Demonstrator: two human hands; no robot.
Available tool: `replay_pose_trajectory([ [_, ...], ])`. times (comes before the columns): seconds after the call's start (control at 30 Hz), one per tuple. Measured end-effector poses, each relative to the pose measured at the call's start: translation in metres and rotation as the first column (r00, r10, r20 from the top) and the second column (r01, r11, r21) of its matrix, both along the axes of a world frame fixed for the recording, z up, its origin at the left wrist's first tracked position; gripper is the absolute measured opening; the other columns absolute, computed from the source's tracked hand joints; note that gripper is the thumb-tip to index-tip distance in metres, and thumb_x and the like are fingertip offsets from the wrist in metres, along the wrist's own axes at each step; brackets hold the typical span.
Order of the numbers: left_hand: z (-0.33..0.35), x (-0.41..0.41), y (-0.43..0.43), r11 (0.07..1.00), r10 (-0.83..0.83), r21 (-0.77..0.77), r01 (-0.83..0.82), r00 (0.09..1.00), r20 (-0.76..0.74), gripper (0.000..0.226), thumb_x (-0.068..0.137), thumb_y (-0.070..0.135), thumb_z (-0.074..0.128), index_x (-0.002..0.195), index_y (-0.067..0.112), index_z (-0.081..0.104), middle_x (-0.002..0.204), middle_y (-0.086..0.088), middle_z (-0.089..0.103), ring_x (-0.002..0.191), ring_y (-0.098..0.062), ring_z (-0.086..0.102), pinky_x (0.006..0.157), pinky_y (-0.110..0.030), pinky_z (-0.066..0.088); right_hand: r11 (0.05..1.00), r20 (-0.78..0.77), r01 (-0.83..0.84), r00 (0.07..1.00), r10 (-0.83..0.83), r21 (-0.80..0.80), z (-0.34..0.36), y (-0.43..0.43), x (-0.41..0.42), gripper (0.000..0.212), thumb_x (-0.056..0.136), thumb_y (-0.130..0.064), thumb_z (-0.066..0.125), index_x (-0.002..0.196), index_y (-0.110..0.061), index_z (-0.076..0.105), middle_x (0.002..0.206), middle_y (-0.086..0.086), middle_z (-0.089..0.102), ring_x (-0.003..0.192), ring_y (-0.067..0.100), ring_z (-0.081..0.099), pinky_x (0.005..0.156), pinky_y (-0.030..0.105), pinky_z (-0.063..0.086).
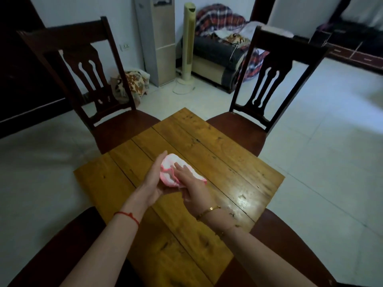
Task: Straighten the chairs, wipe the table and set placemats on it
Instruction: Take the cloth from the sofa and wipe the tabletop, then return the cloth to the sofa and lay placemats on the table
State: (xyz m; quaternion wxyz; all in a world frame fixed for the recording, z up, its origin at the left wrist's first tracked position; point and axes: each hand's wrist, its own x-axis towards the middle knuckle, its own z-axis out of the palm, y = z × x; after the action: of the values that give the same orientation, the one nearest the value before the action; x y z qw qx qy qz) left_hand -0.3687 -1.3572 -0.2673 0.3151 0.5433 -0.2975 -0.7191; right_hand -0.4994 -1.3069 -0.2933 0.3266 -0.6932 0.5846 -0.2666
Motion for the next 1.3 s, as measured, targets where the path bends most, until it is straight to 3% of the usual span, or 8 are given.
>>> replay_pose_trajectory([
  [0.13, 0.053, -0.004, 0.003, 0.986, -0.084, -0.135, 0.1, 0.99, 0.113, 0.034, 0.1, 0.022, 0.051, 0.128, 0.005, 0.058, 0.112, -0.014, 0.069, 0.096, -0.028, 0.07, 0.066, -0.032, 0.06, 0.99, -0.03, -0.102, 0.995, 0.1, -0.098, 0.05, 0.009, -0.016, 0.07, 0.09, -0.002, 0.047, 0.151, -0.033, 0.029, 0.161, -0.015, 0.014, 0.15, 0.008, 0.002, 0.119, 0.036, 0.023],
  [0.3, 0.131, 0.003, 0.021, 0.914, -0.249, -0.295, 0.28, 0.959, 0.139, 0.031, 0.1, 0.021, 0.049, 0.126, 0.008, 0.061, 0.102, -0.013, 0.072, 0.088, -0.022, 0.067, 0.06, -0.026, 0.054, 0.925, 0.255, 0.202, 0.959, -0.121, -0.32, 0.137, 0.032, -0.034, 0.026, 0.096, -0.026, 0.05, 0.114, -0.022, 0.069, 0.128, -0.012, 0.063, 0.123, 0.003, 0.053, 0.103, 0.04, 0.048],
  [0.43, 0.215, 0.007, 0.055, 0.789, -0.428, -0.434, 0.434, 0.896, 0.116, 0.028, 0.099, 0.019, 0.051, 0.122, 0.008, 0.064, 0.099, -0.015, 0.071, 0.086, -0.021, 0.066, 0.074, -0.033, 0.056, 0.782, 0.273, 0.403, 0.913, -0.304, -0.475, 0.214, 0.056, -0.038, 0.019, 0.092, -0.025, 0.06, 0.109, -0.015, 0.061, 0.107, -0.006, 0.062, 0.101, 0.01, 0.06, 0.086, 0.04, 0.054],
  [0.6, 0.31, 0.012, 0.112, 0.582, -0.642, -0.592, 0.558, 0.762, 0.087, 0.037, 0.09, 0.018, 0.06, 0.126, 0.007, 0.058, 0.103, -0.017, 0.068, 0.089, -0.025, 0.064, 0.082, -0.038, 0.056, 0.789, 0.3, 0.532, 0.841, -0.451, -0.306, 0.308, 0.136, -0.046, 0.053, 0.085, -0.044, 0.069, 0.127, -0.016, 0.052, 0.123, -0.002, 0.057, 0.113, 0.014, 0.055, 0.096, 0.033, 0.051],
  [0.83, 0.382, -0.029, 0.213, 0.366, -0.845, -0.64, 0.675, 0.53, 0.076, 0.054, 0.077, 0.014, 0.064, 0.129, 0.014, 0.053, 0.106, -0.011, 0.065, 0.088, -0.021, 0.066, 0.081, -0.039, 0.06, 0.682, 0.224, 0.653, 0.756, -0.615, -0.33, 0.389, 0.298, -0.075, 0.045, 0.079, -0.046, 0.074, 0.101, -0.008, 0.064, 0.088, 0.0, 0.064, 0.075, 0.011, 0.058, 0.062, 0.016, 0.047],
  [1.0, 0.387, -0.087, 0.303, 0.259, -0.878, -0.613, 0.747, 0.446, 0.172, 0.042, 0.075, 0.013, 0.08, 0.113, 0.006, 0.062, 0.095, -0.007, 0.067, 0.08, -0.018, 0.07, 0.075, -0.032, 0.061, 0.563, 0.178, 0.762, 0.632, -0.754, -0.321, 0.396, 0.422, -0.109, 0.038, 0.08, -0.043, 0.076, 0.088, -0.008, 0.063, 0.081, 0.005, 0.064, 0.076, 0.022, 0.061, 0.066, 0.036, 0.051],
  [1.17, 0.37, -0.16, 0.418, -0.024, -0.887, -0.664, 0.748, 0.291, 0.359, 0.023, 0.078, 0.015, 0.071, 0.099, 0.009, 0.068, 0.08, -0.001, 0.073, 0.075, -0.018, 0.071, 0.067, -0.031, 0.061, 0.451, 0.155, 0.843, 0.508, -0.847, -0.293, 0.377, 0.568, -0.151, 0.035, 0.08, -0.036, 0.075, 0.093, -0.007, 0.061, 0.089, 0.012, 0.066, 0.083, 0.03, 0.065, 0.073, 0.049, 0.056],
  [1.3, 0.354, -0.228, 0.527, -0.146, -0.894, -0.647, 0.748, 0.18, 0.409, 0.039, 0.069, 0.03, 0.07, 0.099, 0.004, 0.068, 0.078, 0.001, 0.07, 0.072, -0.013, 0.068, 0.061, -0.025, 0.056, 0.391, 0.066, 0.887, 0.418, -0.906, -0.246, 0.359, 0.691, -0.195, 0.034, 0.08, -0.032, 0.076, 0.097, -0.008, 0.059, 0.091, 0.006, 0.063, 0.084, 0.026, 0.062, 0.077, 0.048, 0.053],
])
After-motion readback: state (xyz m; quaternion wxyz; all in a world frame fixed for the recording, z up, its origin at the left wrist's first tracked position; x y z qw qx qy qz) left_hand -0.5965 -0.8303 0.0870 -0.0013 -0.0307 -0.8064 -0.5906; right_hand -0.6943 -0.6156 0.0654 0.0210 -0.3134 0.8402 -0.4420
